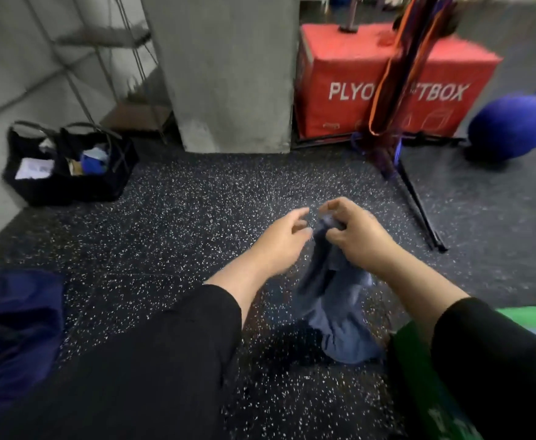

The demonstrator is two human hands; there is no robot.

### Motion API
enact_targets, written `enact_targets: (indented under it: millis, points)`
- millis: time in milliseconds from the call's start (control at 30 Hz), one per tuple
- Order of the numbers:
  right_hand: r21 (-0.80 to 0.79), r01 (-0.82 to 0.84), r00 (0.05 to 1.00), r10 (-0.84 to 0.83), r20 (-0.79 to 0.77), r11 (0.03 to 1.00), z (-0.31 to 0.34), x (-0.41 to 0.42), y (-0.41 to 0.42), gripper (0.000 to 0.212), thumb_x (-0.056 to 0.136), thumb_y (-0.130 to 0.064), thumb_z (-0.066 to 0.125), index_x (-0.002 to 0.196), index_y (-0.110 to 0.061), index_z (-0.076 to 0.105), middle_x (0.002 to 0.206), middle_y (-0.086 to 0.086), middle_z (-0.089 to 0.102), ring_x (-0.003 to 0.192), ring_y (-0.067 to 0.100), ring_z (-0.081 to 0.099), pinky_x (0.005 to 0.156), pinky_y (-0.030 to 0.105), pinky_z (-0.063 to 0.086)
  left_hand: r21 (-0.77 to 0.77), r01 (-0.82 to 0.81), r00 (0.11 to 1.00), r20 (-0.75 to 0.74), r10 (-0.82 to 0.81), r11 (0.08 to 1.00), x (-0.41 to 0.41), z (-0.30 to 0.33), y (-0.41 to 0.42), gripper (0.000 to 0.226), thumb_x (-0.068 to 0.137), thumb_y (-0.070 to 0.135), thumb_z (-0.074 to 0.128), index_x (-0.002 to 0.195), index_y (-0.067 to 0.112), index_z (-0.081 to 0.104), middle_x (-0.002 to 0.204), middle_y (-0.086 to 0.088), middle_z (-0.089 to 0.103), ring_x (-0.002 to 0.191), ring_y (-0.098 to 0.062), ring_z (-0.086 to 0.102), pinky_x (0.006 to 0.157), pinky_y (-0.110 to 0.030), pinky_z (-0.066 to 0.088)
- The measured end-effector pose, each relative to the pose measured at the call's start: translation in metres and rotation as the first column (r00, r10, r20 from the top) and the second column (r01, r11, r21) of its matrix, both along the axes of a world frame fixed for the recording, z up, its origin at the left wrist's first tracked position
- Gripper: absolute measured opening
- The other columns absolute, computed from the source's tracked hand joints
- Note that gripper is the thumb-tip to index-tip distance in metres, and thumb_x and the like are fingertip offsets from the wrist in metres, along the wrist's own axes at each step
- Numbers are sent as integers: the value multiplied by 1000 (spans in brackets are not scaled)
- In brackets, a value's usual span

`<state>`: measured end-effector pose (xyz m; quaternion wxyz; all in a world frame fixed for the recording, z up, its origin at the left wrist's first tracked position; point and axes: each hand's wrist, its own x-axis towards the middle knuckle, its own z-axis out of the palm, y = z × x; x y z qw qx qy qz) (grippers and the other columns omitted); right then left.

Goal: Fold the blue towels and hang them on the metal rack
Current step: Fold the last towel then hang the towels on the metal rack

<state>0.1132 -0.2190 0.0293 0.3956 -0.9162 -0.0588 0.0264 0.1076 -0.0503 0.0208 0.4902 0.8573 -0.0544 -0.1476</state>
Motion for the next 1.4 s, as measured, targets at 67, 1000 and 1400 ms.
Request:
enact_targets:
  millis: [67, 1000, 1400]
  points:
    - [-39, -63, 997, 64, 34, 997, 47, -21, 0, 39, 85, 1, 58, 106, -32, 57, 75, -18, 65, 67, 2, 57, 62, 14, 44, -86, 62, 998, 36, -59, 994, -19, 38, 2, 48, 109, 23, 45, 156, 28, 37, 153, 4, 47, 137, -11, 47, 101, -21, 34]
    - [252, 22, 998, -8, -54, 967, 50, -72, 27, 26, 98, -26, 62, 85, -4, 69, 66, 0, 62, 61, 13, 50, 63, 36, 44, -35, 9, 976, 216, -1, 999, -73, 49, 39, 18, 96, 33, 68, 96, 15, 70, 77, 5, 68, 69, -11, 57, 69, -34, 46]
    - [35, -126, 991, 124, 55, 991, 49, -76, 14, 25, 89, -30, 73, 78, -15, 57, 59, -10, 47, 57, 1, 36, 54, 25, 31, -40, -179, 963, 196, 183, 983, -60, 51, 32, 37, 102, 28, 55, 68, 12, 53, 59, 5, 50, 57, -18, 43, 58, -36, 33]
